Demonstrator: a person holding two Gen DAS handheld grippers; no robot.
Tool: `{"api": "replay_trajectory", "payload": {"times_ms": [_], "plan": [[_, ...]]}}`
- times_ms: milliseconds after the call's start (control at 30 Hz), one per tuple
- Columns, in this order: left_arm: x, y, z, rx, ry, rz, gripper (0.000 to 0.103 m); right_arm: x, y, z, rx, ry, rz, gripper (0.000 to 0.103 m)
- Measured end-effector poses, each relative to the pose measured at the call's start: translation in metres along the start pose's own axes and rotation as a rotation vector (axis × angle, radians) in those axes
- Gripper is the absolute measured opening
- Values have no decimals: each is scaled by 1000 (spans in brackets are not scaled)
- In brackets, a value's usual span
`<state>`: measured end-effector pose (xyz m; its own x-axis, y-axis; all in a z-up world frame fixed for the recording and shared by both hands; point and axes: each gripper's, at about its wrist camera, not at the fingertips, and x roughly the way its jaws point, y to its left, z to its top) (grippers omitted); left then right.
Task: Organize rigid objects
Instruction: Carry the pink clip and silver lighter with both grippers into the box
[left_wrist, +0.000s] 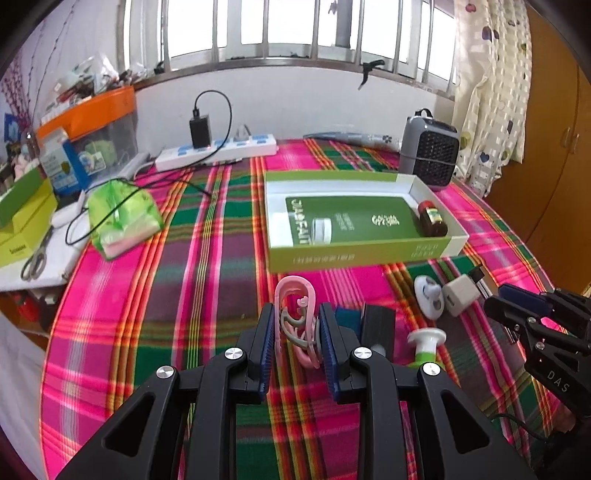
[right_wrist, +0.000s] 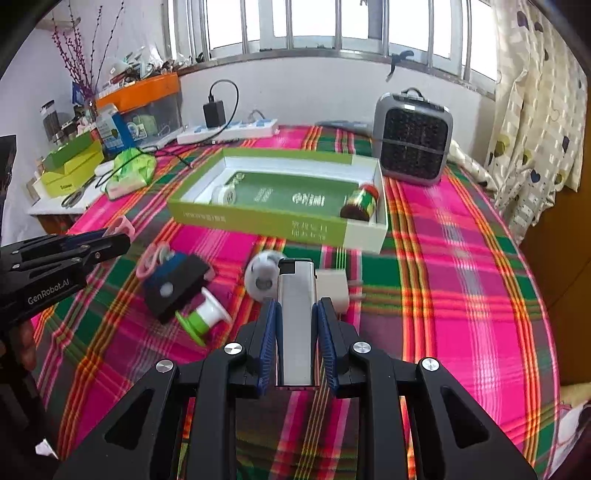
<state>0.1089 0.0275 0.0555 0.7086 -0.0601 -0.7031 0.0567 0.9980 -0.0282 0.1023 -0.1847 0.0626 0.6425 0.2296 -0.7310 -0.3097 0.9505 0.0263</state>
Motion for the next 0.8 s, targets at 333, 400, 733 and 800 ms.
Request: {"api": "replay_trajectory", "payload": {"times_ms": [333, 400, 733, 800], "plan": [[16, -1, 28, 9, -9, -18, 22, 12, -7, 33, -2, -21, 5, 24], [21, 1, 36, -1, -11, -28, 22, 17, -10, 41, 4, -17, 13, 24], [47, 8, 72, -1, -12, -38, 22, 45, -15, 72, 6, 1, 16, 24], [53, 7, 77, 4, -10, -41, 22, 51, -16, 78, 6, 5, 12, 24]]}}
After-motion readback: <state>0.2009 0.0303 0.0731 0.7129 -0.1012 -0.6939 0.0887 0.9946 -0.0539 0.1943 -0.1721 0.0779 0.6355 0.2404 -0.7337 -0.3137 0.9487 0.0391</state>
